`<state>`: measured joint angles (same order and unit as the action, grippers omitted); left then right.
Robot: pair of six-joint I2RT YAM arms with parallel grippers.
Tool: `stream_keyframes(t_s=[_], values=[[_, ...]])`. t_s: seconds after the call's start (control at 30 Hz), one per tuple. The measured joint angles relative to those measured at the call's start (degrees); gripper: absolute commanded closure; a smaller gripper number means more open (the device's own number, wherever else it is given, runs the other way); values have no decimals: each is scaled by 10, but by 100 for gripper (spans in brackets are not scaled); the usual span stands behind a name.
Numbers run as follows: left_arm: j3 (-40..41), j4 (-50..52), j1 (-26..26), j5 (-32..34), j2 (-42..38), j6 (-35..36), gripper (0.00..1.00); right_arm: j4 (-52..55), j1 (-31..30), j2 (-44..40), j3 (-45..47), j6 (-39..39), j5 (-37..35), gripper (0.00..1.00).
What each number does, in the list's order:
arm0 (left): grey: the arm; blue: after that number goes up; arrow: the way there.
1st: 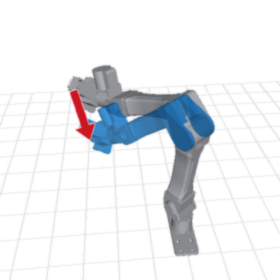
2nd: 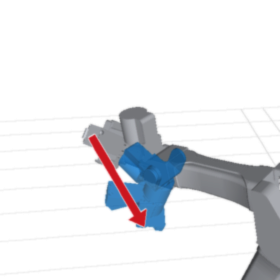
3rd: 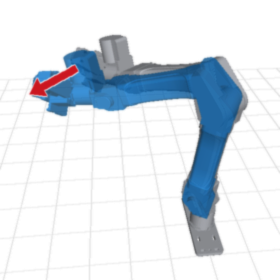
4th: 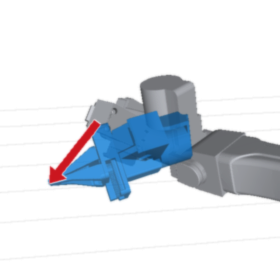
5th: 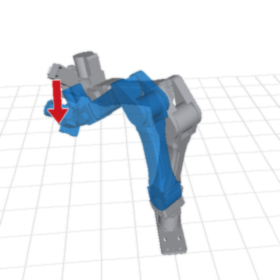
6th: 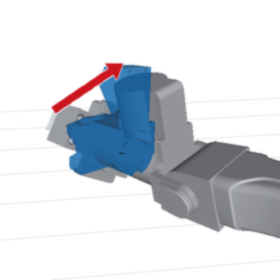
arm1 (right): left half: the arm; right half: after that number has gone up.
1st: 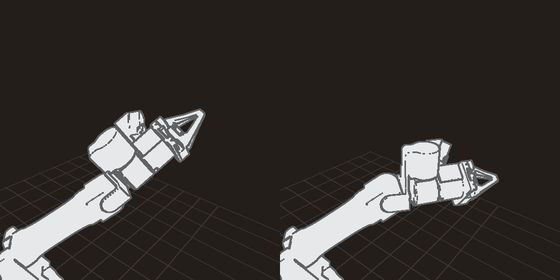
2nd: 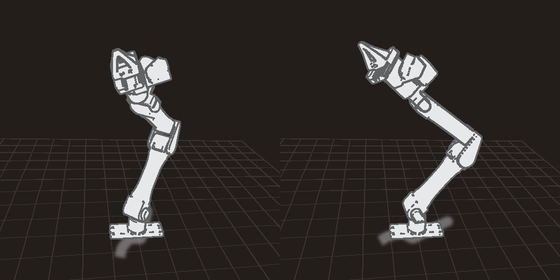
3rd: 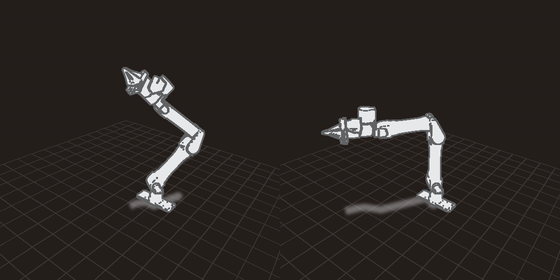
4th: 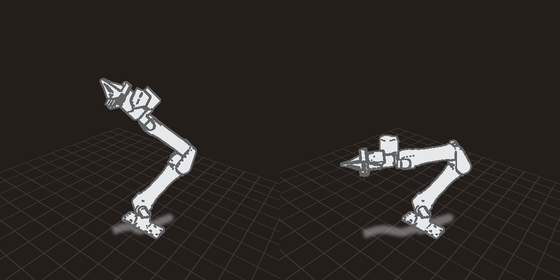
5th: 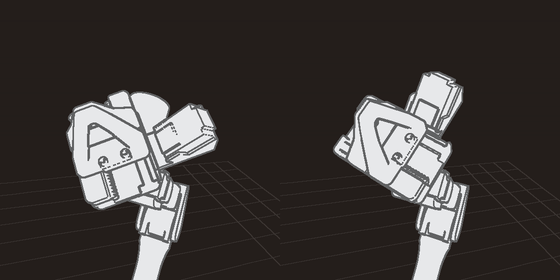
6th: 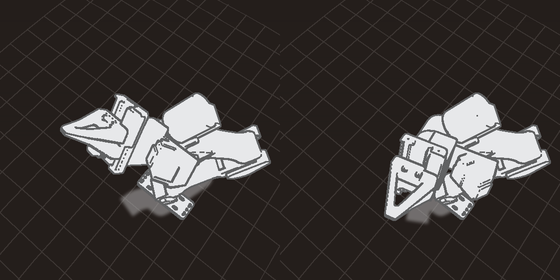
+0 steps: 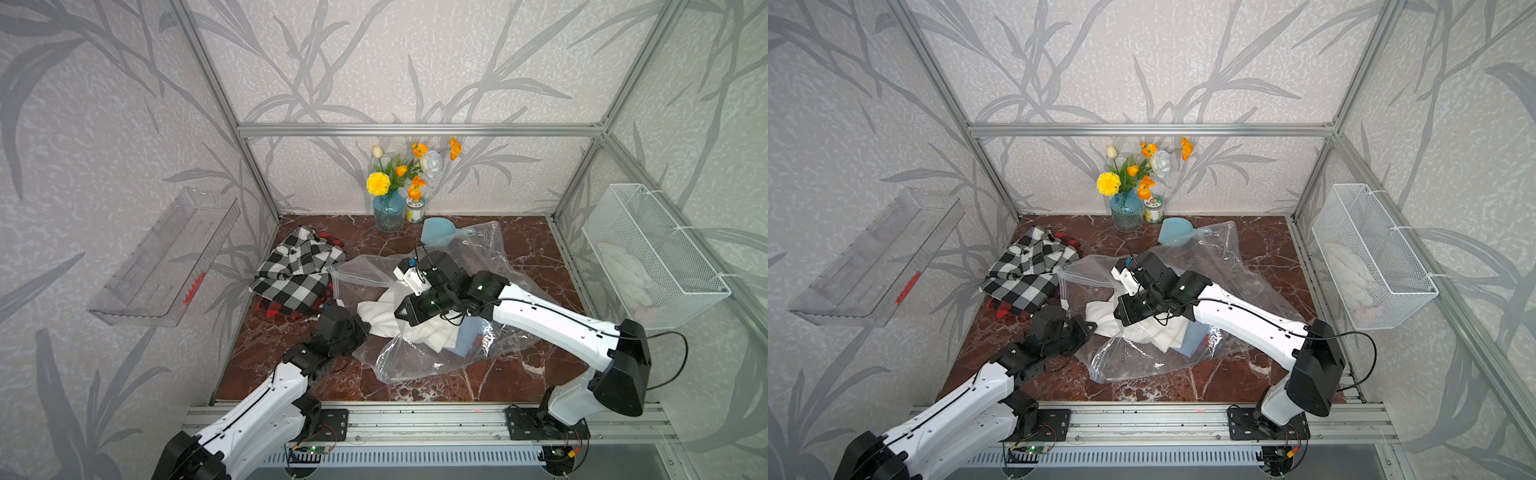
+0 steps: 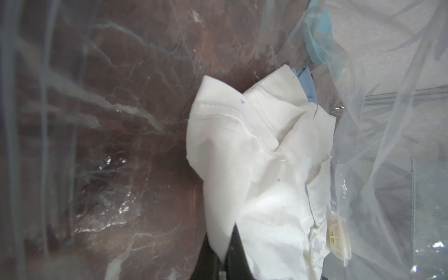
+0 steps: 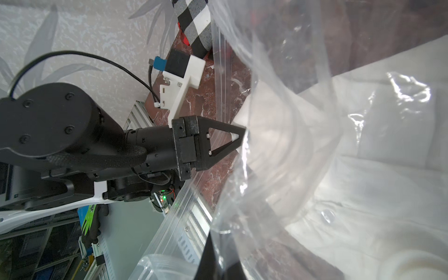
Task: Take the shirt out of the vacuum bag
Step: Take out the shirt from the vacuum bag.
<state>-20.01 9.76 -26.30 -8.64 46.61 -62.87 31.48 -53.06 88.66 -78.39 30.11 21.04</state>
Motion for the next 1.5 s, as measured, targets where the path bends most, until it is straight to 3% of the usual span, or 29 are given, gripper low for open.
stream_keyframes(t_s=[0.53,0.83,1.03,1.17,1.27,1.5], values=[[-44,173,35,31,-133,59,100,-4,19,-7,14,-1,0,100],[-70,266,89,47,-138,80,100,-7,36,-28,51,-2,2,99],[-110,295,135,43,-117,107,100,-9,49,-40,101,-15,19,53],[-124,321,157,43,-104,124,100,-10,96,-67,149,-15,37,35],[-140,336,171,45,-89,141,100,-2,138,-100,163,-19,36,25],[-153,339,219,40,-42,172,100,-4,217,-165,188,-32,34,22]])
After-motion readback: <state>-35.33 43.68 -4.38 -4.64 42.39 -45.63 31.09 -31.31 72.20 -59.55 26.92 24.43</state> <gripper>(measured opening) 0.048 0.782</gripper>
